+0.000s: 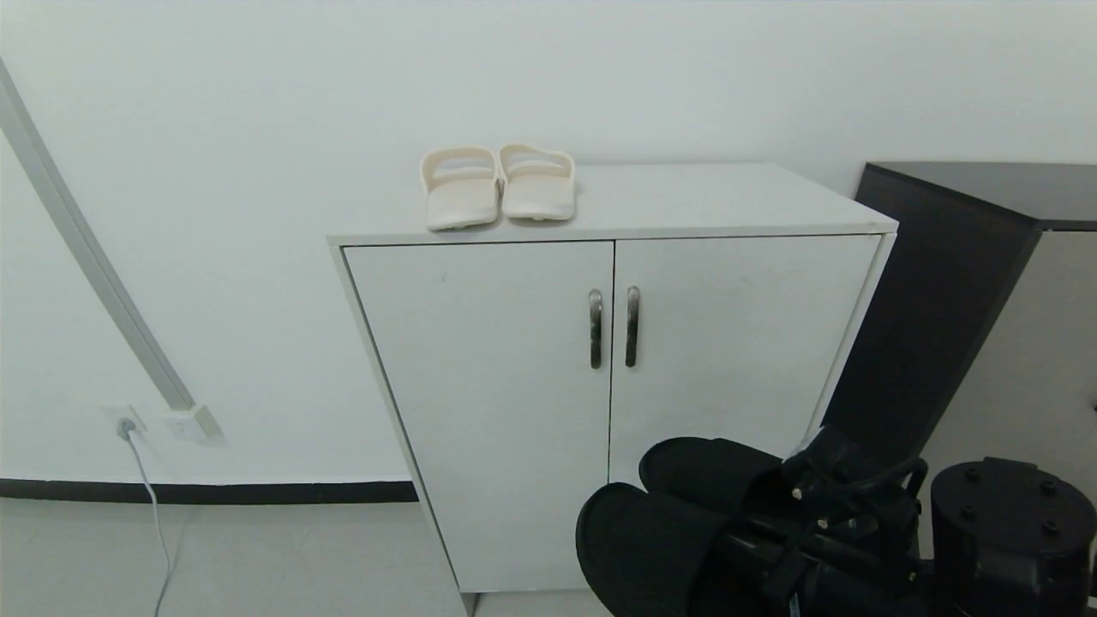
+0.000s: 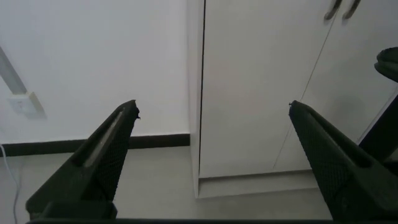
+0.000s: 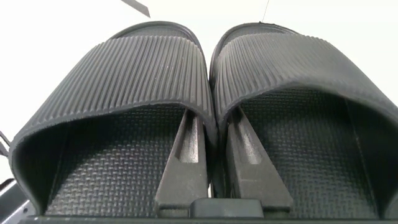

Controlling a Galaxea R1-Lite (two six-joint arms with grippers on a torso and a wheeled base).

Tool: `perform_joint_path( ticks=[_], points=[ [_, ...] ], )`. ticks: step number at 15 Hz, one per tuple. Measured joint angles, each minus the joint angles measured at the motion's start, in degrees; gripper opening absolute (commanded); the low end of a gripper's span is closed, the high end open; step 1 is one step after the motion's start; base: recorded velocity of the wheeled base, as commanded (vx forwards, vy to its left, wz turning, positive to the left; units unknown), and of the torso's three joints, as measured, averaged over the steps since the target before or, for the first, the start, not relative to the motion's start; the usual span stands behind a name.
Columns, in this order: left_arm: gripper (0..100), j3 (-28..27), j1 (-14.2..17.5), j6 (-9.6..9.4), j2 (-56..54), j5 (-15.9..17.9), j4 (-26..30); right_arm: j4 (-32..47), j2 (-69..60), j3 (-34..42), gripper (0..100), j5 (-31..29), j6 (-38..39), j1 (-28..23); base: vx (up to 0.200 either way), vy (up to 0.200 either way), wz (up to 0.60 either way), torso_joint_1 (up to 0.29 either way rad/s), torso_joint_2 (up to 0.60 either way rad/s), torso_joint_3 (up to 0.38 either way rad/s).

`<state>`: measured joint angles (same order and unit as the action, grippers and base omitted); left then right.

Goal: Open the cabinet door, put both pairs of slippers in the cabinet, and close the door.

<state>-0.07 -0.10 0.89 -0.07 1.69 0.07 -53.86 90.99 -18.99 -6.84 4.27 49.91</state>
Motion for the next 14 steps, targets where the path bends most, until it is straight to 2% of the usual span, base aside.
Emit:
perform_joint_path(
  ticks=[3, 5, 6, 9, 12, 14],
  points=[
    [100, -0.8, 0.0, 1.1, 0.2, -2.7, -0.6, 0.0, 0.2, 0.9, 0, 0.0, 0.0, -0.1, 0.0, 0.0, 0.0, -0.08, 0.46, 0.369],
    [100, -6.9, -0.6, 3.56, 2.6, -2.5, -0.3, -0.2, 0.6, 0.8, 0, -0.2, -0.1, -0.2, 0.0, 0.0, 0.0, -0.039, 0.45, 0.398],
    [100, -10.9, -1.2, 3.68, 5.4, -1.4, 0.1, -0.7, 0.7, 0.8, 0, -0.3, -0.6, -0.1, 0.0, 0.0, 0.0, 0.007, 0.39, 0.339],
    [100, -15.3, -3.1, 2.34, 15.3, 5.3, -0.5, -1.5, 0.7, 1.0, 0, -0.4, -1.0, 0.0, 0.0, 0.0, 0.0, -0.001, 0.03, 0.024],
    [100, -16.2, -3.9, 1.89, 26.4, 14.4, -9.6, -1.5, 0.9, 1.1, 0, -0.3, -1.0, 0.0, 0.0, 0.0, 0.0, -0.006, 0.07, 0.084],
    [100, -17.1, -4.7, 1.87, 34.4, 19.0, -15.0, -1.4, 1.0, 1.3, 0, 0.1, -1.0, 0.0, 0.0, 0.0, 0.0, 0.002, 0.08, 0.058]
  ],
)
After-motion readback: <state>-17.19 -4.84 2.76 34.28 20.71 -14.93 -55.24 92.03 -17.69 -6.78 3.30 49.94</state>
